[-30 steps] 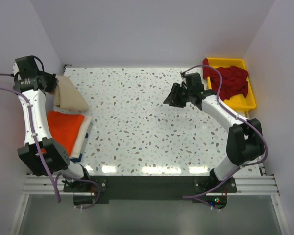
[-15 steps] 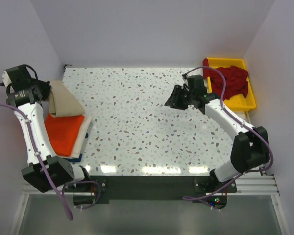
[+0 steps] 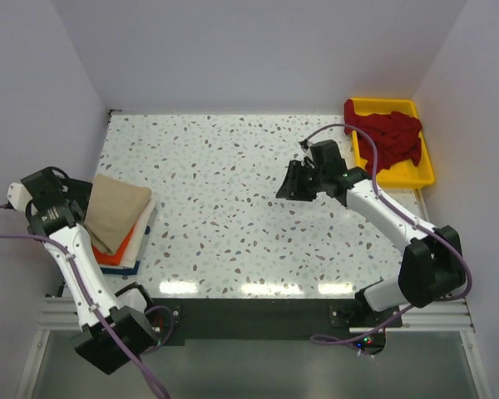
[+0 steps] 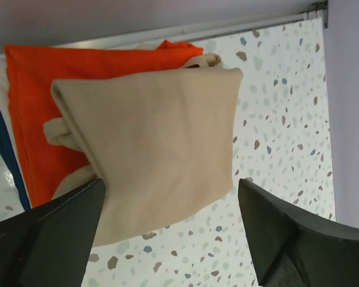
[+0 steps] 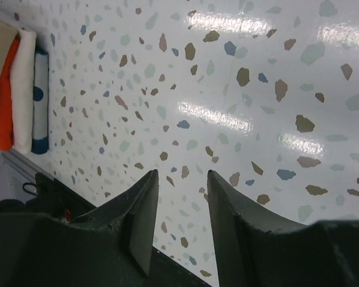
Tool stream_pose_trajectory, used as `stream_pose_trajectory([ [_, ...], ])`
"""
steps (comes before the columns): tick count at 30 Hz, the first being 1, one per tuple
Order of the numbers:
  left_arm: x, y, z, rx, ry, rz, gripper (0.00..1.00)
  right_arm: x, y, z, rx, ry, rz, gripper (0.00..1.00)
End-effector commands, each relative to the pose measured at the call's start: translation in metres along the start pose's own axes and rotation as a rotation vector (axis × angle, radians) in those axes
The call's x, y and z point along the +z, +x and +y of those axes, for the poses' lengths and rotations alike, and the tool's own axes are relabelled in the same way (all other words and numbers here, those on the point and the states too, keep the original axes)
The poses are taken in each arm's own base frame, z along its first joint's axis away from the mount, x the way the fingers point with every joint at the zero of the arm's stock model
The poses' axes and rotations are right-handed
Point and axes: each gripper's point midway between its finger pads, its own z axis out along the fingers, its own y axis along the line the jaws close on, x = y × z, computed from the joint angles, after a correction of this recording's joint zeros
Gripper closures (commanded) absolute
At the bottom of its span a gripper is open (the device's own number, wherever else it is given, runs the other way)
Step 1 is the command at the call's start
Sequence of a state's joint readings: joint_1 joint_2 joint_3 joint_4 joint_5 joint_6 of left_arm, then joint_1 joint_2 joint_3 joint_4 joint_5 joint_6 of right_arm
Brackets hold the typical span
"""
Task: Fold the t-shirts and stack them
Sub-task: Neatly place the folded tshirt to the corner, then reset both grippers
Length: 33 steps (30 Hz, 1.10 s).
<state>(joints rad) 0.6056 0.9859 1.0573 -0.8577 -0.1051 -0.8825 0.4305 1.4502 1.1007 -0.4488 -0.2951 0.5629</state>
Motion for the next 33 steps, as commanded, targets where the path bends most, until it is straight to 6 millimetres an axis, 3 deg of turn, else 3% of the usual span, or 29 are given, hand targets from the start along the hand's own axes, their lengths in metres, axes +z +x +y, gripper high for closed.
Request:
stream_pose_trajectory([
  [1,-0.024,-0.026,0.004,0.033,0.032,-0.155,0.00,-0.009,0.006,0.000,-0.046,0.019,-0.013,0.58],
  [5,-0.022,-0.018,-0.009,0.073,0.107,-0.109,0.00,-0.007,0.012,0.002,-0.041,0.011,-0.008,0.58],
  [10,0.001,0.001,-0.010,0.096,0.128,-0.033,0.00,-0.001,0.016,0.004,-0.044,0.015,-0.008,0.57],
  [18,0.005,0.030,-0.047,0.178,0.393,0.043,0.00,0.001,0.021,0.005,-0.053,0.017,-0.026,0.56],
  [25,-0.004,0.100,-0.075,0.323,0.529,0.153,0.00,-0.006,0.024,-0.004,-0.058,0.037,-0.069,0.53],
  [26,-0.008,0.123,-0.079,0.365,0.568,0.201,0.00,-0.010,0.024,-0.003,-0.061,0.035,-0.082,0.52],
  [28,-0.014,0.144,-0.086,0.398,0.612,0.231,0.00,-0.018,0.021,-0.004,-0.068,0.041,-0.115,0.50],
  [29,-0.025,0.167,-0.092,0.448,0.660,0.269,0.00,-0.021,0.019,-0.003,-0.069,0.041,-0.128,0.49],
  [33,-0.052,0.225,-0.104,0.576,0.736,0.334,0.00,-0.033,0.013,-0.002,-0.085,0.042,-0.177,0.46],
])
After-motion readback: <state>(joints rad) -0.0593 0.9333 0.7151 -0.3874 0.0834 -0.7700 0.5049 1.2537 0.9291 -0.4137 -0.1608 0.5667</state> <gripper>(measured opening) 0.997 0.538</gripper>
